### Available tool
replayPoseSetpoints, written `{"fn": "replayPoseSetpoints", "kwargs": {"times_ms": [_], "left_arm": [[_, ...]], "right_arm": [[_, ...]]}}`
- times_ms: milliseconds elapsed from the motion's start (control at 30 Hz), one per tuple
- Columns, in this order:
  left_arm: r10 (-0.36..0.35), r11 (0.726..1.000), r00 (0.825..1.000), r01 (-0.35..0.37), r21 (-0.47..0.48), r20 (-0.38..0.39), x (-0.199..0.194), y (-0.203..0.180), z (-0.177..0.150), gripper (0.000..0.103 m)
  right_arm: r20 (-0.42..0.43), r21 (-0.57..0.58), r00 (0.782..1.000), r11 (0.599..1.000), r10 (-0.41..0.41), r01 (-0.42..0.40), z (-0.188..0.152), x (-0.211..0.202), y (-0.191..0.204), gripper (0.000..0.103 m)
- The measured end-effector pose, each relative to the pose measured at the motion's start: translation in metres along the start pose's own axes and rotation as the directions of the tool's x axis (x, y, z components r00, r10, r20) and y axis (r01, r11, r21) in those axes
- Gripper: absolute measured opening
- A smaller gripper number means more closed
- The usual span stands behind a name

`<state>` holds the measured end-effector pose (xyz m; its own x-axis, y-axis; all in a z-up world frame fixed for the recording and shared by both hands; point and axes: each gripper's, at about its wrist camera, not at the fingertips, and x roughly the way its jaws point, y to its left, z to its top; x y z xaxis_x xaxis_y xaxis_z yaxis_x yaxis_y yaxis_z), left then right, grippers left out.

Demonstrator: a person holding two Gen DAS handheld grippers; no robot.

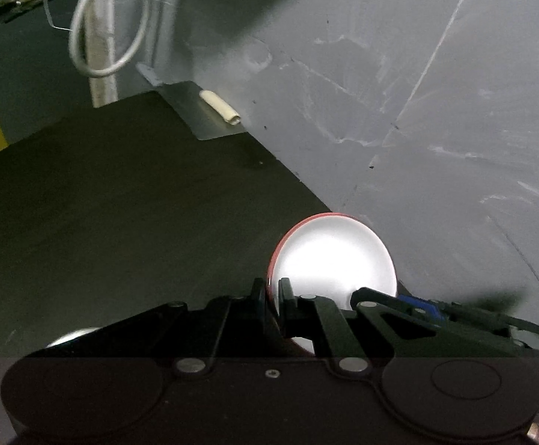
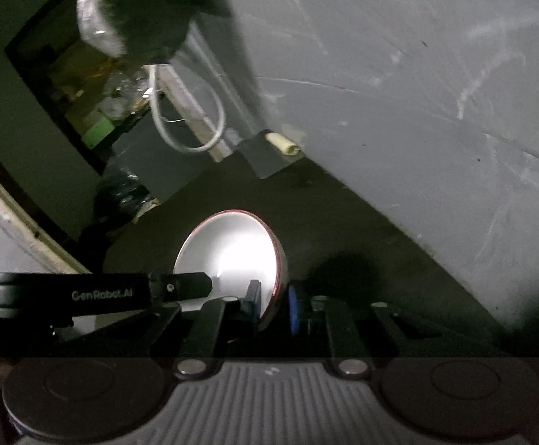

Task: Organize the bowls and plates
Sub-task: 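Lift the second white bowl and carry it over the bowl stack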

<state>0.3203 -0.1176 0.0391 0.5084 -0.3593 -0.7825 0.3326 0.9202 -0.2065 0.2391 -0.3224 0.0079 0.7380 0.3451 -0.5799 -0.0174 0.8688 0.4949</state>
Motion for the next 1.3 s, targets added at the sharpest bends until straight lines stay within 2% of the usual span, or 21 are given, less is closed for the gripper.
{"fn": "replayPoseSetpoints", "kwargs": {"times_ms": [333,500,733,900,1300], "left_arm": [[0.022,0.998,0.998,-0.019,-0.053,0.057,-0.088,0.015,-0.058,0.006],[0.022,0.998,0.996,-0.017,-0.055,0.081,-0.117,0.019,-0.082,0.006],[0.01,0.998,0.996,-0.005,-0.06,0.084,-0.142,0.024,-0.115,0.006],[0.001,0.997,0.997,0.006,-0.079,0.082,-0.154,0.027,-0.139,0.006],[0.004,0.986,0.999,0.004,-0.164,0.052,-0.162,0.032,-0.193,0.006]], "right_arm": [[-0.004,-0.101,0.999,0.994,0.038,-0.038,-0.043,-0.052,0.06,0.016],[0.003,-0.134,0.999,0.99,0.045,-0.045,-0.064,-0.075,0.082,0.016],[-0.019,-0.157,0.998,0.986,0.054,-0.057,-0.095,-0.101,0.099,0.016],[-0.066,-0.172,0.996,0.983,0.055,-0.065,-0.11,-0.113,0.105,0.016],[-0.173,-0.225,0.985,0.972,0.026,-0.065,-0.139,-0.125,0.116,0.016]]}}
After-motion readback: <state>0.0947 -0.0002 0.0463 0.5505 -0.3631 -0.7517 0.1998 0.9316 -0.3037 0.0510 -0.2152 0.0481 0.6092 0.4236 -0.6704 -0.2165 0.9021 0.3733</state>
